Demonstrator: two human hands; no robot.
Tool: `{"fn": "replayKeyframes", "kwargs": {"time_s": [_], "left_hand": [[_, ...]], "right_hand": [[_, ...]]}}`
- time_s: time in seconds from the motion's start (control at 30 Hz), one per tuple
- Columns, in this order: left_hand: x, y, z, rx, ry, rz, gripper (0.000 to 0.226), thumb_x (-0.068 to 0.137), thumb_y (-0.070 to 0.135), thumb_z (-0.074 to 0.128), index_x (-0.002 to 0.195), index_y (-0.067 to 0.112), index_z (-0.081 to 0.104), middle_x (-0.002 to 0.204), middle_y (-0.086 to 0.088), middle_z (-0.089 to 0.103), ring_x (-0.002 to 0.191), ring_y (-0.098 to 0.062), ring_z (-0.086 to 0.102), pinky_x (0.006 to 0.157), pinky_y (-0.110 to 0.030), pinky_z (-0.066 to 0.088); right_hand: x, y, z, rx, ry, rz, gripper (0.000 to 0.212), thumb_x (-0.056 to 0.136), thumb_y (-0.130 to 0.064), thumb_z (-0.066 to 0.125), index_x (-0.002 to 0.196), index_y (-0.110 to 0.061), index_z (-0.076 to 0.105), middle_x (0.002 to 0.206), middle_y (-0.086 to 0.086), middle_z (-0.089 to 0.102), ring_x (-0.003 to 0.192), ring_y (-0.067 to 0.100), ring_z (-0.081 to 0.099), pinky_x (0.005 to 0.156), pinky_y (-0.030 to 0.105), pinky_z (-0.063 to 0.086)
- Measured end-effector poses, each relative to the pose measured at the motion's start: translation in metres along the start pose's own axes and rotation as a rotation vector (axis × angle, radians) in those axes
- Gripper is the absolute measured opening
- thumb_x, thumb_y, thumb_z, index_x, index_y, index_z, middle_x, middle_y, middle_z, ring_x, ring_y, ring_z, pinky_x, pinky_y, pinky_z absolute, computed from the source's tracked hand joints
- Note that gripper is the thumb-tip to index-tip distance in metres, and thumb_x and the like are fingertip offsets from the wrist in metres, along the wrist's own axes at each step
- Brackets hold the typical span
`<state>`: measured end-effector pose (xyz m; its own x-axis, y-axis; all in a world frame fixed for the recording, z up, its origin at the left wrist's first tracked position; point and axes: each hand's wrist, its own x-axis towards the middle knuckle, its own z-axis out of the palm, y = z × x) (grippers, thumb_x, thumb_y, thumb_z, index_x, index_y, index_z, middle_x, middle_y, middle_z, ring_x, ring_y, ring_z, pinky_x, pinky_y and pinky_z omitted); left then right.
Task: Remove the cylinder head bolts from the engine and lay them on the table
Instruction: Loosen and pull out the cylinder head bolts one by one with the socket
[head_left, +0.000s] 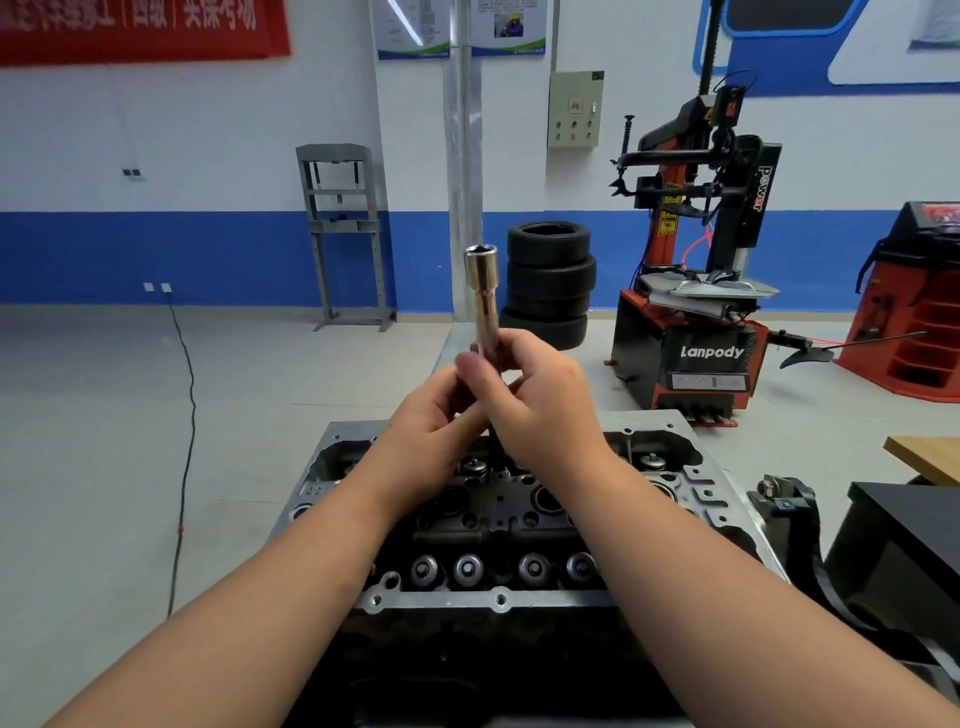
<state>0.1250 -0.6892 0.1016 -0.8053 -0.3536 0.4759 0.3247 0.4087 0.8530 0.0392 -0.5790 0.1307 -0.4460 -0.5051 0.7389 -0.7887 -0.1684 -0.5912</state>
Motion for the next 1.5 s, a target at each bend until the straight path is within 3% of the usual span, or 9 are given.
{"fn": "replayKeyframes", "kwargs": {"time_s": [0.1,0.27,0.4,0.5,0.63,0.83,1.03,1.3,1.5], "left_hand": [[-0.0012,0.0002,-0.0005,0.009,-0.01,-0.002,0.024,0.096,0.05,0.067,0.12,0.047,0.066,0.117,0.01,0.075,0.111,-0.008,0.071,0.085,-0.021,0.058],[-0.002,0.0003,0.0001,0.017,-0.041,-0.042,0.035,0.104,0.047,0.049,0.134,0.037,0.063,0.124,0.017,0.073,0.119,-0.001,0.065,0.093,-0.014,0.05],[-0.0008,-0.0004,0.0006,0.002,-0.006,-0.01,0.035,0.099,0.052,0.059,0.129,0.034,0.065,0.122,0.011,0.074,0.118,-0.008,0.068,0.1,-0.032,0.055],[-0.0027,0.0059,0.0015,-0.017,-0.039,0.027,0.026,0.097,0.051,0.065,0.122,0.058,0.064,0.127,0.019,0.072,0.12,-0.002,0.066,0.09,-0.017,0.055],[-0.0031,0.0075,0.0019,-0.011,-0.038,0.02,0.024,0.097,0.054,0.064,0.12,0.063,0.063,0.125,0.015,0.073,0.118,-0.005,0.068,0.089,-0.015,0.054],[-0.0023,0.0032,0.0013,0.012,-0.068,-0.018,0.033,0.102,0.059,0.049,0.128,0.048,0.064,0.127,0.013,0.073,0.123,-0.006,0.065,0.102,-0.032,0.05],[-0.0017,0.0054,0.0011,0.077,-0.05,0.003,0.024,0.093,0.064,0.061,0.115,0.055,0.066,0.112,0.015,0.075,0.107,-0.006,0.072,0.084,-0.025,0.059],[-0.0037,0.0056,0.001,0.007,-0.069,-0.018,0.028,0.104,0.053,0.049,0.127,0.048,0.066,0.125,0.012,0.073,0.122,-0.007,0.066,0.103,-0.034,0.051],[-0.0012,0.0056,0.0014,0.018,0.0,0.009,0.021,0.088,0.057,0.067,0.109,0.056,0.068,0.105,0.011,0.076,0.1,-0.008,0.073,0.079,-0.019,0.057]], "right_hand": [[0.0007,0.001,-0.0004,-0.004,0.051,0.024,0.016,0.092,-0.038,0.069,0.087,-0.026,0.058,0.081,-0.008,0.065,0.074,0.011,0.065,0.067,0.032,0.054],[0.001,-0.0012,-0.002,0.073,0.027,0.038,0.015,0.101,-0.027,0.057,0.086,-0.032,0.059,0.074,-0.009,0.066,0.071,0.0,0.062,0.058,0.01,0.044],[0.0001,-0.0009,-0.0008,0.031,-0.04,0.044,0.021,0.103,-0.032,0.051,0.099,-0.017,0.066,0.082,-0.006,0.068,0.079,0.008,0.063,0.07,0.027,0.051],[0.0004,-0.001,-0.0021,0.027,-0.004,0.037,0.011,0.093,-0.038,0.067,0.094,-0.037,0.056,0.087,-0.016,0.065,0.084,0.004,0.064,0.072,0.028,0.055],[-0.0008,-0.0017,-0.0013,-0.002,0.043,0.016,0.014,0.092,-0.032,0.07,0.089,-0.029,0.057,0.083,-0.011,0.066,0.076,0.009,0.065,0.069,0.037,0.055],[-0.0006,0.0001,-0.002,0.021,-0.035,0.012,0.01,0.102,-0.027,0.055,0.098,-0.021,0.062,0.073,-0.012,0.063,0.073,0.011,0.063,0.067,0.032,0.052],[-0.0015,-0.002,-0.0017,0.013,0.035,0.019,0.02,0.087,-0.045,0.071,0.089,-0.035,0.054,0.082,-0.014,0.063,0.084,0.006,0.062,0.07,0.022,0.051],[-0.0014,-0.002,-0.0033,0.056,-0.03,0.017,0.024,0.101,-0.032,0.051,0.099,-0.013,0.067,0.082,0.0,0.069,0.079,0.009,0.063,0.067,0.024,0.05],[-0.0012,-0.0021,-0.0027,0.014,-0.032,0.038,0.015,0.091,-0.035,0.07,0.094,-0.026,0.06,0.089,-0.009,0.066,0.087,0.009,0.065,0.078,0.033,0.056]]}}
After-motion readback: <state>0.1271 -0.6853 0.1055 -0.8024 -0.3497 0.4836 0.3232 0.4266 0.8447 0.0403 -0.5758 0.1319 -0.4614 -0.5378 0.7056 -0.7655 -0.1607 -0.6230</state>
